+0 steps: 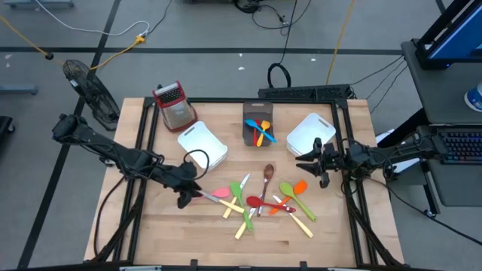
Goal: Pick & Place Kitchen Items
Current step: Put the yellow knife into the left white bin
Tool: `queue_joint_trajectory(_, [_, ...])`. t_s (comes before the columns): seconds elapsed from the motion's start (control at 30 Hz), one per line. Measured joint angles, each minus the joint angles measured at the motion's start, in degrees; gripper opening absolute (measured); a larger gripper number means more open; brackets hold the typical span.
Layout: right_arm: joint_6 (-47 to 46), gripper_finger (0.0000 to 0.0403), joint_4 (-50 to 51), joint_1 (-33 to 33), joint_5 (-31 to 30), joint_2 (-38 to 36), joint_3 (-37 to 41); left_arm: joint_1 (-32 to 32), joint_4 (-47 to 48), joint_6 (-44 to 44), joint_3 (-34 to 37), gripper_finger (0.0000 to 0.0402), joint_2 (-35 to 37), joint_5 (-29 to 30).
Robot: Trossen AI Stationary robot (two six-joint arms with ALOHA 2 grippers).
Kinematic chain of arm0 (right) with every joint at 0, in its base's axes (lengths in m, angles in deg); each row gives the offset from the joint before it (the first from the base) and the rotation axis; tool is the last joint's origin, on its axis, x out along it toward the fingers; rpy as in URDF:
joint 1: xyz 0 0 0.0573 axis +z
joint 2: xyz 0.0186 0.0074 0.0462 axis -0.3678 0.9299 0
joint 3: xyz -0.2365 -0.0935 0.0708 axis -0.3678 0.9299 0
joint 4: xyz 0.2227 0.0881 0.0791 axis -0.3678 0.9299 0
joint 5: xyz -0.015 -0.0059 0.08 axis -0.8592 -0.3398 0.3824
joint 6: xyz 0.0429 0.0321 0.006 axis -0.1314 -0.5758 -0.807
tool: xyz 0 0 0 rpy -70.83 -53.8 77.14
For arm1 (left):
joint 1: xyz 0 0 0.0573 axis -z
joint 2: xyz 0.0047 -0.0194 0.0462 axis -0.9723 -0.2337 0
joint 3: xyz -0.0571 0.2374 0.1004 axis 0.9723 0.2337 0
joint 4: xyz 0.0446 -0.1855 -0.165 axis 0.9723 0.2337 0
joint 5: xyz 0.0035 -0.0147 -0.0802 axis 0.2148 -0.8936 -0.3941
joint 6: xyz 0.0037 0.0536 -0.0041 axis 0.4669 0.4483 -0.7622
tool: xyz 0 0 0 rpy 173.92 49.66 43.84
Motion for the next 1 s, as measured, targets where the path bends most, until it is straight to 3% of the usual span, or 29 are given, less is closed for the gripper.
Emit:
queue_joint_trajectory(0.23, [0.12, 0.0114, -0.02, -0.02, 0.01, 0.00, 0.00, -0.01, -10.23, -6.47, 0.00, 0.0141, 0.00, 3.30])
queue_joint_trajectory(0.57, [0.17, 0.0114, -0.02, -0.02, 0.22, 0.00, 0.00, -0.01, -28.23, -9.22, 0.00, 0.0141, 0.00, 18.71])
queue_joint_trajectory(0.77, [0.17, 0.0114, -0.02, -0.02, 0.23, 0.00, 0.00, 0.22, -43.00, -10.52, 0.00, 0.0141, -3.11, 21.85])
queue_joint_trajectory(0.87, [0.17, 0.0114, -0.07, -0.02, 0.23, 0.00, 0.00, 0.27, -50.30, -16.81, -0.51, 0.0140, -7.03, 22.44])
queue_joint_trajectory(1.0, [0.18, 0.0114, -0.15, -0.02, 0.05, 0.00, 0.00, 0.87, -50.59, -31.61, -1.52, 0.0140, -13.14, 23.15])
